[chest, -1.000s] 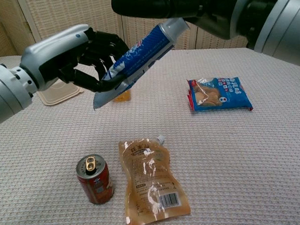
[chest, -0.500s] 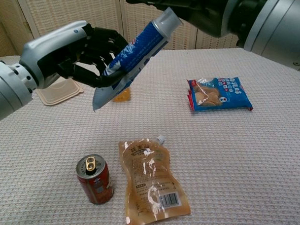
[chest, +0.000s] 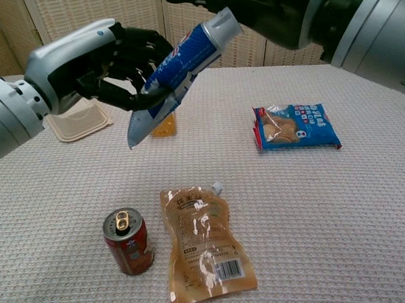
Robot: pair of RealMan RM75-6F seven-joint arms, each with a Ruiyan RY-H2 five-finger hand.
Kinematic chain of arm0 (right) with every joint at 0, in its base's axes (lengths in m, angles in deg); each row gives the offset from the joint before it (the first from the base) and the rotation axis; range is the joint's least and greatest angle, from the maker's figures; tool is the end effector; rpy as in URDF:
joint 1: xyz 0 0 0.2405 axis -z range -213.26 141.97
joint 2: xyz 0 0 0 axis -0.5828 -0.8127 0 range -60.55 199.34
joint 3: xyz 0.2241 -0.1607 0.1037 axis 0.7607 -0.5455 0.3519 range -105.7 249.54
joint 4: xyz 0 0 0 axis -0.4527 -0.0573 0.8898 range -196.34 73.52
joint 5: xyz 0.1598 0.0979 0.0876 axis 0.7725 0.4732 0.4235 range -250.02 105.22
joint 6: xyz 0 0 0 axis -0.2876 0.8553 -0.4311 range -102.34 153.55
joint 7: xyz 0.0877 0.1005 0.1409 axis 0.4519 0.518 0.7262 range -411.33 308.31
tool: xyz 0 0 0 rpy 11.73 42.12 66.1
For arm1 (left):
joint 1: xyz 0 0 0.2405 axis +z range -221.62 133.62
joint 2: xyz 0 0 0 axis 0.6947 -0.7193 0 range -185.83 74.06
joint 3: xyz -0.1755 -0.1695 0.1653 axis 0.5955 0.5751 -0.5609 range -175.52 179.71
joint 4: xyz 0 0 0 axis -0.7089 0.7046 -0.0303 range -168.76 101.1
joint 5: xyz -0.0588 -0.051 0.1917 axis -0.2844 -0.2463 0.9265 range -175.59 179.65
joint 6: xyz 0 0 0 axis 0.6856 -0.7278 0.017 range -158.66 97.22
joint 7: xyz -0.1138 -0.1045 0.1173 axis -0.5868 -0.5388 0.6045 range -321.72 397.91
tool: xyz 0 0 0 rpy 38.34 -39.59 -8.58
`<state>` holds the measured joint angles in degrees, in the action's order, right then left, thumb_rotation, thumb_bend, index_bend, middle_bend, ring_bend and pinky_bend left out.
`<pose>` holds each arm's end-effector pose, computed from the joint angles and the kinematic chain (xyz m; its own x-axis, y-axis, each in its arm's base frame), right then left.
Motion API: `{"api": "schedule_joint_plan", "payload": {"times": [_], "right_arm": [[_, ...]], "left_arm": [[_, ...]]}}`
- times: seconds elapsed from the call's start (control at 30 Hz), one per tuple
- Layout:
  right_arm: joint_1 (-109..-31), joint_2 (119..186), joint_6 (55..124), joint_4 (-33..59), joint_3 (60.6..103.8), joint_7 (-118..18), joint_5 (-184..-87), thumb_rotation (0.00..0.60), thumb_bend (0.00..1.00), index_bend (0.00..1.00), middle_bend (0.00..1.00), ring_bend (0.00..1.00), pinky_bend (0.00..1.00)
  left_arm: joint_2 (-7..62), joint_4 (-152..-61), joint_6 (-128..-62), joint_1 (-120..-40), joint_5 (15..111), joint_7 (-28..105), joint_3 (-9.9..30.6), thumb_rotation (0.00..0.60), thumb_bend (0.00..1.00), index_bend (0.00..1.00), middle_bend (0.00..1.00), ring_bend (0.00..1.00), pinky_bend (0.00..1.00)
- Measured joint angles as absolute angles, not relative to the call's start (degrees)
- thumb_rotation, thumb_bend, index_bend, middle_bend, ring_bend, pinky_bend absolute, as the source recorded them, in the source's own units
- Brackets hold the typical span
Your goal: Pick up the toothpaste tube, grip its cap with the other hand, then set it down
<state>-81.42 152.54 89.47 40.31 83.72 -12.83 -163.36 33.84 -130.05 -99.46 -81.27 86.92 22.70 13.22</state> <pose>-0.0172 -0.3458 0.0260 -0.3002 -0.6414 0.7060 -0.5957 -0.4520 -0.6639 -0.0849 0.3538 0.0045 -0.2155 0.3554 0.9095 0.8003 -0.4694 0.3731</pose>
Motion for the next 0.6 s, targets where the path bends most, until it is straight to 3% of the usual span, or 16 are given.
{"api": "schedule_joint_plan", "payload": {"times": [0.33, 0.6], "right_arm": [[-78.7, 144.5, 93.1, 43.4, 82.7, -12.4, -165.9, 0.326, 0.13, 0.00, 0.00, 0.00, 0.00], [-76.2, 138.3, 94.8, 44.3, 81.6, -14.1, -166.6, 0.325, 0.13, 0.00, 0.00, 0.00, 0.00]], "left_arm": [[33.2, -125.0, -100.7, -80.7, 89.8, 22.5, 11.2, 0.600, 0.80, 0.78, 0.82, 0.66, 0.54], [32.8, -120.4, -97.9, -81.6, 89.6, 31.1, 10.1, 0.600, 0.80, 0.75, 0.82, 0.62, 0.51]]}}
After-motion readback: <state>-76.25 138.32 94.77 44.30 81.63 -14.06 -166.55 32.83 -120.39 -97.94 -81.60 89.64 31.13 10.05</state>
